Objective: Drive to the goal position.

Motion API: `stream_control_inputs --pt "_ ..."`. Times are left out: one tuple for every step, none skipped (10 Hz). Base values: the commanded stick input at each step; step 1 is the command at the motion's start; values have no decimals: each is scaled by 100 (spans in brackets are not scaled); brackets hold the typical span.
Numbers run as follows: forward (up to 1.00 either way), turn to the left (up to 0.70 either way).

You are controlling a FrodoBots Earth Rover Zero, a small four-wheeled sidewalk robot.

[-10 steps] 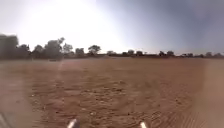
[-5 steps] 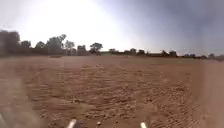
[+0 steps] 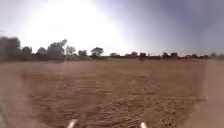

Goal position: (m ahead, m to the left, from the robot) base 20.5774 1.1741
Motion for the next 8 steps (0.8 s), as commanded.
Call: stream_control_inputs --pt "100 0" --pt "100 0" --pt "100 0" --pt "100 0" --pt "100 0" --pt "100 0" --pt "100 0" --pt "100 0"
